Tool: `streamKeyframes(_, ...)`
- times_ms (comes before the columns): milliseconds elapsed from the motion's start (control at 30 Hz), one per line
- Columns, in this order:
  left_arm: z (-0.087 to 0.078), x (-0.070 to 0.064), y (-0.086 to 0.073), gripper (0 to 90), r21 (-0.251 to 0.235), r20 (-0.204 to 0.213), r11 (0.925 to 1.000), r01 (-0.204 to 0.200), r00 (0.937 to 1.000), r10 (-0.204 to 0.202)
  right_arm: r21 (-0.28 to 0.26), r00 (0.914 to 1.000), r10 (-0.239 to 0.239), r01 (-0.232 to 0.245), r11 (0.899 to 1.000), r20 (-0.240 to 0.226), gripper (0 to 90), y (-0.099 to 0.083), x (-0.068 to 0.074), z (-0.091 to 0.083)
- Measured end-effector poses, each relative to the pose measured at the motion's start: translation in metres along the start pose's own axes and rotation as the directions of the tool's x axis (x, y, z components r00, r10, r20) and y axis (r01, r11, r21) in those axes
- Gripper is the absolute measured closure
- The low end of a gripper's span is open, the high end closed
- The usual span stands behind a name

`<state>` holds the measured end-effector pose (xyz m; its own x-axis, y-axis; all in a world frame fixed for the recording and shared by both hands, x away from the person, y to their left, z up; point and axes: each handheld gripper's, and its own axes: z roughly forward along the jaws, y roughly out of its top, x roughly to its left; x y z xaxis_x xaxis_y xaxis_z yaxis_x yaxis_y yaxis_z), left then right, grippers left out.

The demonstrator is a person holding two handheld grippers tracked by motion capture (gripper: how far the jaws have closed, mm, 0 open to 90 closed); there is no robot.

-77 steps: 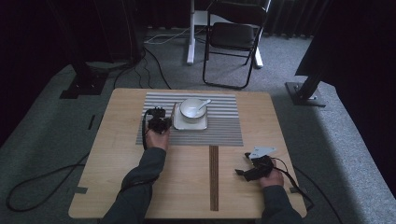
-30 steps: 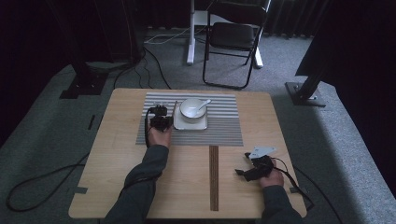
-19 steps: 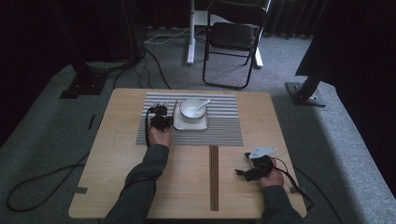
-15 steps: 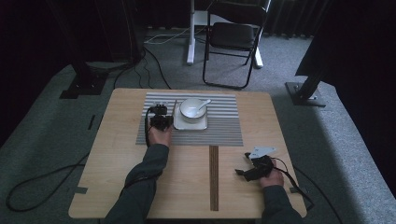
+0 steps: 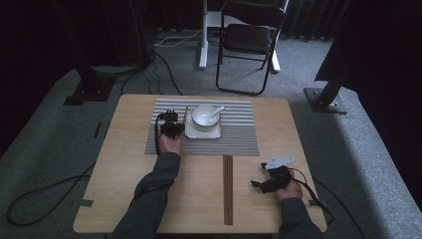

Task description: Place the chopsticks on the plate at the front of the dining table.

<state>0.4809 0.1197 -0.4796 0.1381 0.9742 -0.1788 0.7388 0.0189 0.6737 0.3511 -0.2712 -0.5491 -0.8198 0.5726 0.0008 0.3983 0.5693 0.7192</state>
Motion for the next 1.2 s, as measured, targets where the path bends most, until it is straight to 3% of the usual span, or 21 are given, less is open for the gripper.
streamKeyframes(633, 0.008, -0.001, 0.007, 84.3, 0.011, 0.004, 0.9996, 0.026, 0.9996, -0.026, 0.000, 1.0000, 0.000, 0.000, 1.000, 0.000, 11.6, 0.000, 0.000, 0.000)
streamKeyframes(1200, 0.018, -0.005, 0.009, 84.3, 0.026, 0.000, 0.9993, 0.026, 0.9997, -0.026, 0.000, 1.0000, 0.001, -0.001, 1.000, 0.002, 11.6, 0.000, 0.000, 0.000)
